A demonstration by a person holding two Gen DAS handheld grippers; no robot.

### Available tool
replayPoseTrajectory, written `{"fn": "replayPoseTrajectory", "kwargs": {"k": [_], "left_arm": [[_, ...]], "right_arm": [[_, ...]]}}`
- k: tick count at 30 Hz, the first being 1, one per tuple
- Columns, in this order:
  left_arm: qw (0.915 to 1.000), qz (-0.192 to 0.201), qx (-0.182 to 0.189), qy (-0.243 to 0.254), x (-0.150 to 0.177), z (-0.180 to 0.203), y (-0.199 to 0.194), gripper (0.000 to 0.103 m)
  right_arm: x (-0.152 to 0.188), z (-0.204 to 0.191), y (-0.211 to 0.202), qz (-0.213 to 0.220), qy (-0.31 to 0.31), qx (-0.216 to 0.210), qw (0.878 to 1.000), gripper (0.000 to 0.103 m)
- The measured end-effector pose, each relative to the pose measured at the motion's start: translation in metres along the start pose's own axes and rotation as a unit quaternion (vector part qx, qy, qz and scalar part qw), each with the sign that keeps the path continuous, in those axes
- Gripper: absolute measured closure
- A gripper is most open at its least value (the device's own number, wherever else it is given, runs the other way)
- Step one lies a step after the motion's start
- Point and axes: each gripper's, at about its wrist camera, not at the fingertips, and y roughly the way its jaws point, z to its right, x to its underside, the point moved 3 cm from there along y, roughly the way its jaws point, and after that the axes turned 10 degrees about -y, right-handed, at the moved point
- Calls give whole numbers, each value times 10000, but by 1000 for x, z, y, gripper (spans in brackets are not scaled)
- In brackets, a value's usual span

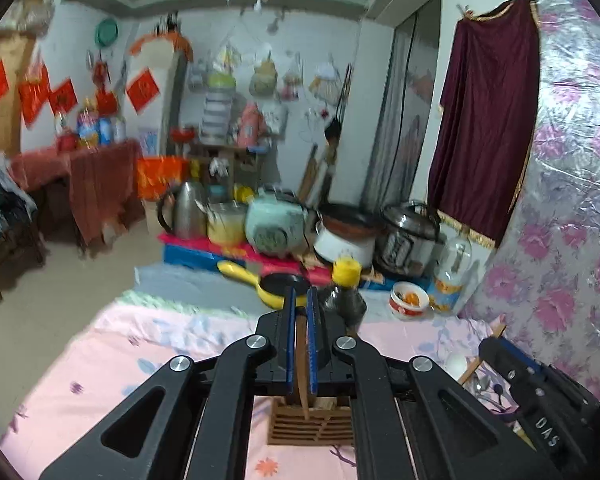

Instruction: Organize utensils

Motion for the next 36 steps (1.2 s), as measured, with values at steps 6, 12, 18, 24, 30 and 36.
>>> {"fn": "replayPoseTrajectory", "kwargs": {"k": [6,12,18,24,30,36], "left_arm": [[9998,-3,80,-195,-4,-10,16,97],[9968,700,339,-202,-26,0,-14,97],[9991,407,107,3,-12,6,36,97],[9964,-810,-170,185,22,-2,106,90],[9957,-873,-286,-98,23,-21,113,19],[9921,-1118,-245,-519,14,-41,108,6]], "right_arm": [[-7,4,20,212,103,-79,9997,97],[-20,9,28,642,290,43,9975,97],[-10,6,66,534,46,390,9978,97],[13,1,109,-500,-47,-36,9987,80],[14,5,100,-367,-183,365,9985,37],[15,11,95,-347,-204,582,9975,11]]}}
